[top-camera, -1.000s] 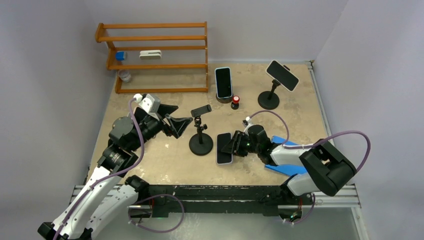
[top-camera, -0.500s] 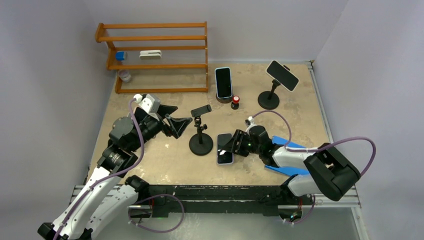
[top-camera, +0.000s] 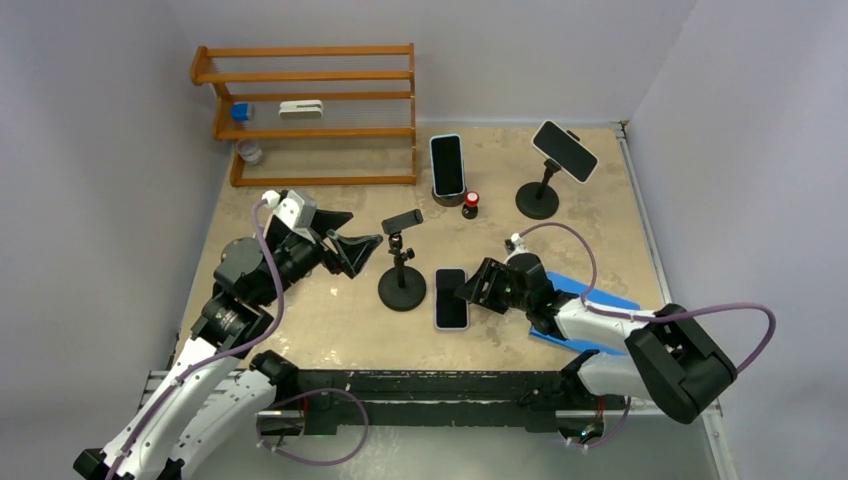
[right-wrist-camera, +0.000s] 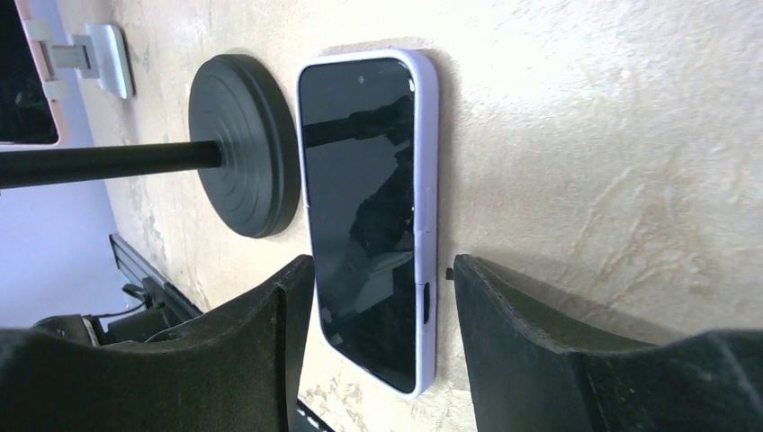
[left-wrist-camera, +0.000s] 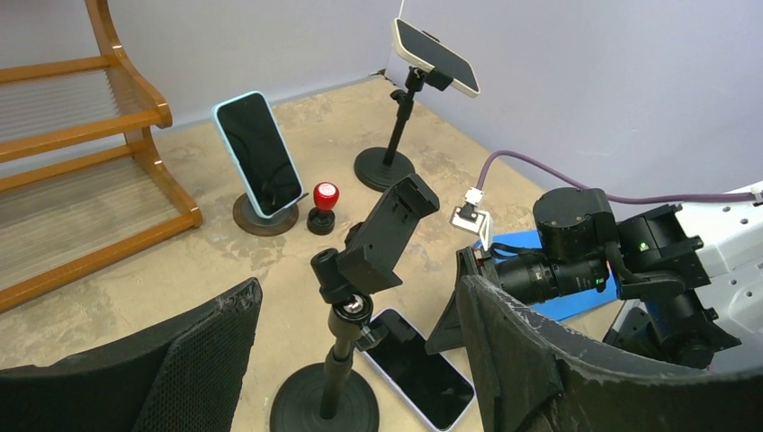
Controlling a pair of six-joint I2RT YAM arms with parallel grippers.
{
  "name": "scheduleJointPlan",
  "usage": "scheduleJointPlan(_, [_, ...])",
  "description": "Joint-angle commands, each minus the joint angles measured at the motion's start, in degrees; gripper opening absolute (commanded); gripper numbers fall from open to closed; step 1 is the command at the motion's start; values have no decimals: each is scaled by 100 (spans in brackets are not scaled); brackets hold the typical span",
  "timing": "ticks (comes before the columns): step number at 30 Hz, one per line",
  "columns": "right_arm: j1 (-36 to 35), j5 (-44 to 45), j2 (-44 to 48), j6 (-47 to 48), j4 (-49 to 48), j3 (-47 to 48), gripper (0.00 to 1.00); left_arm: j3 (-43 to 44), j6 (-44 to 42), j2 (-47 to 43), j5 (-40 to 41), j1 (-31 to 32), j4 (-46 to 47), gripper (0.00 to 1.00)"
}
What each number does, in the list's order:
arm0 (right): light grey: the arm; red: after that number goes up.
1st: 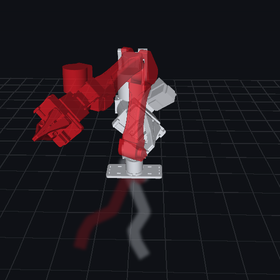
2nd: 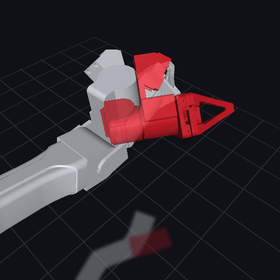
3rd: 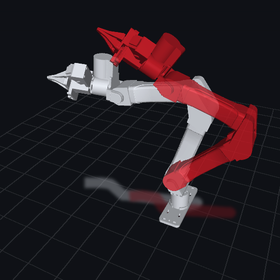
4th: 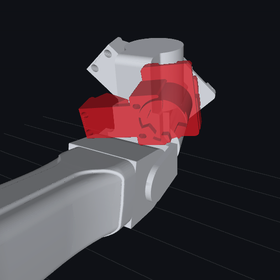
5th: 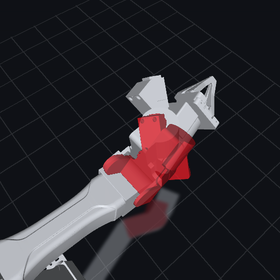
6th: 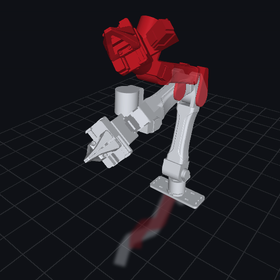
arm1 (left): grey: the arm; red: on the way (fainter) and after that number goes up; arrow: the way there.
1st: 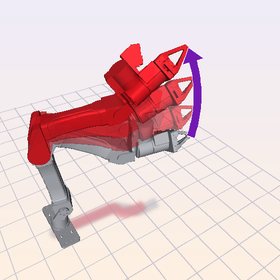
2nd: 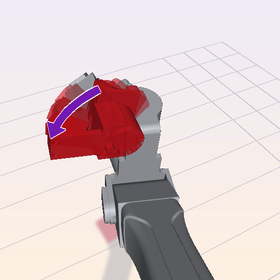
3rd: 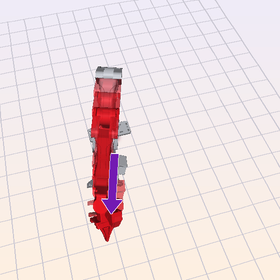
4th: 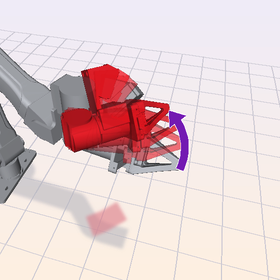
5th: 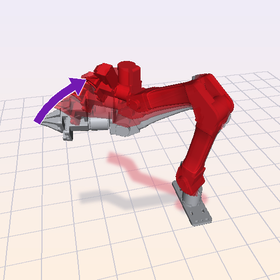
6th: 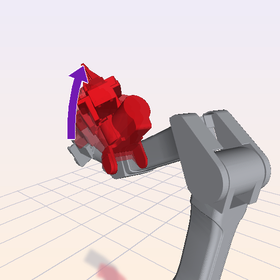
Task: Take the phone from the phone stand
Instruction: Place the phone at the center of the board.
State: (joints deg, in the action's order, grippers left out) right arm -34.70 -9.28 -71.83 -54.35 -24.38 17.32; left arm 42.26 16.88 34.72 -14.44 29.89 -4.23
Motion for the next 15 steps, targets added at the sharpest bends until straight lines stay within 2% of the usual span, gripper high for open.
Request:
scheduleJointPlan(1, [104,364,275,86,485,-69,61,-16,-36,-47,107,52,142,77])
scheduleJointPlan(5, [120,557,691,232,879,100,61,-16,-38,-62,140,64,144,77])
scheduleJointPlan(7, [95,1055,1110,508,998,284,61,-16,-37,-75,156,69,141,77])
scheduleJointPlan(10, [74,1327,1924,891,1116,503,60,-16,-41,-88,176,69,142,77])
scheduleJointPlan(15, [-327,1473,3088,1850,449,718,55,-16,-43,-88,194,69,157,77])
